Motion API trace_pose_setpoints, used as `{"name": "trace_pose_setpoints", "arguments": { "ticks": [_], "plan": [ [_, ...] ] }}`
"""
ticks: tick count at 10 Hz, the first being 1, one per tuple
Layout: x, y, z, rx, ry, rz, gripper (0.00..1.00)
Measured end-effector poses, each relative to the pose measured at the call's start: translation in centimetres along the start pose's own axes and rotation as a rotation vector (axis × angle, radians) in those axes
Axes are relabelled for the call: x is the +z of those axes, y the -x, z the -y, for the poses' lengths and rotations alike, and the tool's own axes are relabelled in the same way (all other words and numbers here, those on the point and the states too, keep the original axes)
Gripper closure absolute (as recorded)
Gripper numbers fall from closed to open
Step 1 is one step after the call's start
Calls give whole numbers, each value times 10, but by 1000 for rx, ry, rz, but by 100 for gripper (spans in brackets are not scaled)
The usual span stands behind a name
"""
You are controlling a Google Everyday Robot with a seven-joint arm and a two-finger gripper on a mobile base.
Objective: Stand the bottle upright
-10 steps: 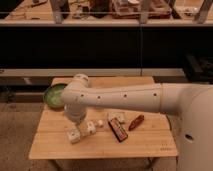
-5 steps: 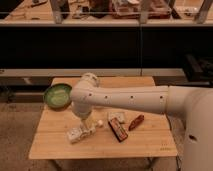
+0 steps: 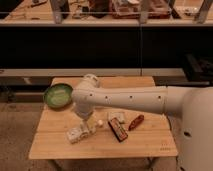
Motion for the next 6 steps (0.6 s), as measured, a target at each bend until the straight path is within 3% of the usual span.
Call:
{"name": "trace_pose_setpoints", "arguments": {
  "ticks": [6],
  "plan": [
    [52,-27,0,15,42,-39,22]
  ]
}}
